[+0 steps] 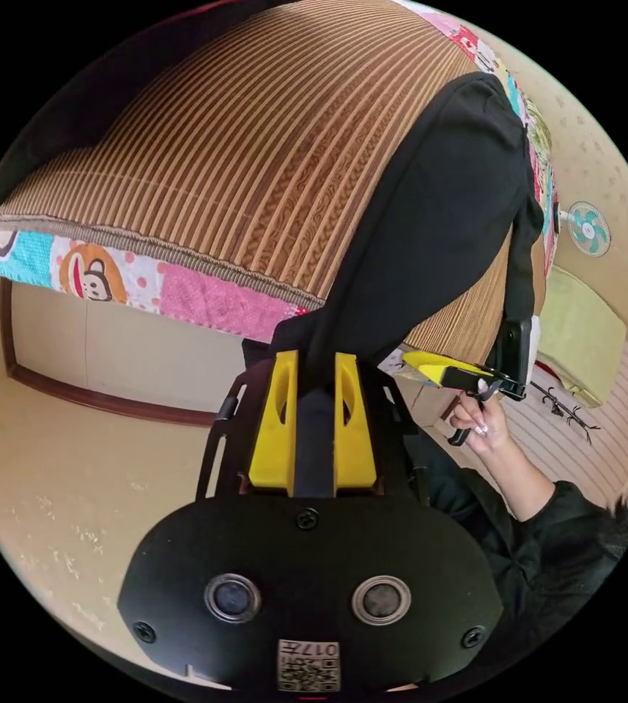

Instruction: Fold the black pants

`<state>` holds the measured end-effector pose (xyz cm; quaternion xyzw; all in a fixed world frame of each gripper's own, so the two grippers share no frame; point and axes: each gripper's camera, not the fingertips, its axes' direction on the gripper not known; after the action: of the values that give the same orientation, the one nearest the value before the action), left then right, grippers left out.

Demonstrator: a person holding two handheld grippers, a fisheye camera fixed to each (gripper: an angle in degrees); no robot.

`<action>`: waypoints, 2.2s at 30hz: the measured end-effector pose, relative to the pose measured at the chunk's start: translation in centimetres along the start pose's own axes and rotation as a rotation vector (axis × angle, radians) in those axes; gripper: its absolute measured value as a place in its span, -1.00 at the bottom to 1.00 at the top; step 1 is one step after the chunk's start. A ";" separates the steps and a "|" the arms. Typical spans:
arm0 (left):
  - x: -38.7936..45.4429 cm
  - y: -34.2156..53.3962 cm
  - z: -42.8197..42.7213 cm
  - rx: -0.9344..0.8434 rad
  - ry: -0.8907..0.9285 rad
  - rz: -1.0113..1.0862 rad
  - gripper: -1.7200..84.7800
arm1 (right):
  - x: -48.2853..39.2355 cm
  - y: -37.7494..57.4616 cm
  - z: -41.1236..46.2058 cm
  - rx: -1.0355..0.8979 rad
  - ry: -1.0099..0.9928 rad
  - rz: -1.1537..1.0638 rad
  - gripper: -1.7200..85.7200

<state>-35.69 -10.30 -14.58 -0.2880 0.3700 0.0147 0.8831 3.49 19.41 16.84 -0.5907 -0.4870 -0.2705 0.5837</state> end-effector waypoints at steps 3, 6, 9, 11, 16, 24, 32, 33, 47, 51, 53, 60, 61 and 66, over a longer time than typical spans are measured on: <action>-1.2 -0.4 -0.6 -0.033 0.156 -0.020 -0.94 | -0.5 -1.2 1.8 0.013 -0.025 0.056 -0.83; -1.8 0.0 -1.9 -0.101 0.365 0.064 -0.96 | -0.9 -1.2 1.9 0.006 -0.107 0.059 -0.88; -3.4 1.8 -4.9 -0.079 0.585 0.140 -0.97 | -3.0 1.0 -0.4 -0.039 -0.161 -0.042 -0.90; -5.4 3.7 -7.9 0.018 0.645 0.178 -0.97 | -5.7 4.4 -2.1 -0.159 -0.070 -0.178 -0.91; -7.2 5.7 -5.3 -0.078 0.390 0.177 -0.97 | -6.2 11.2 -5.2 -0.305 0.033 -0.265 -0.89; -8.2 10.1 1.0 -0.153 0.076 0.008 -0.97 | -2.4 24.0 -29.5 0.433 0.401 0.097 -0.77; 0.0 10.4 5.5 -0.231 -0.059 0.269 -0.97 | 6.9 31.9 -42.6 0.594 0.643 0.519 -0.72; 0.8 10.3 6.0 -0.237 -0.065 0.293 -0.97 | 7.4 31.8 -42.2 0.569 0.642 0.517 -0.73; 16.7 12.4 10.4 -0.117 -0.030 0.730 -0.97 | -1.4 35.3 -33.7 0.664 0.941 0.407 -0.72; 16.1 12.8 12.1 -0.129 0.078 0.706 -0.97 | 2.7 33.5 -32.8 0.573 0.805 0.454 -0.70; 15.4 13.2 12.7 -0.123 0.097 0.678 -0.96 | 1.9 34.2 -32.4 0.580 0.824 0.480 -0.75; 16.8 12.6 13.1 -0.040 0.189 0.642 -0.74 | -9.6 41.8 -30.6 0.812 0.691 0.220 -0.88; 18.1 12.1 13.3 -0.036 0.240 0.636 -0.67 | -12.1 42.8 -29.9 0.838 0.623 0.127 -0.89; 25.5 10.0 15.0 -0.062 0.342 0.668 -0.48 | -19.2 41.3 -25.5 0.735 0.429 -0.201 -0.89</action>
<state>-9.94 1.07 -28.07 -0.1761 0.5851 0.2650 0.7459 39.36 -3.50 -13.38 -0.2238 -0.4736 -0.2511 0.8139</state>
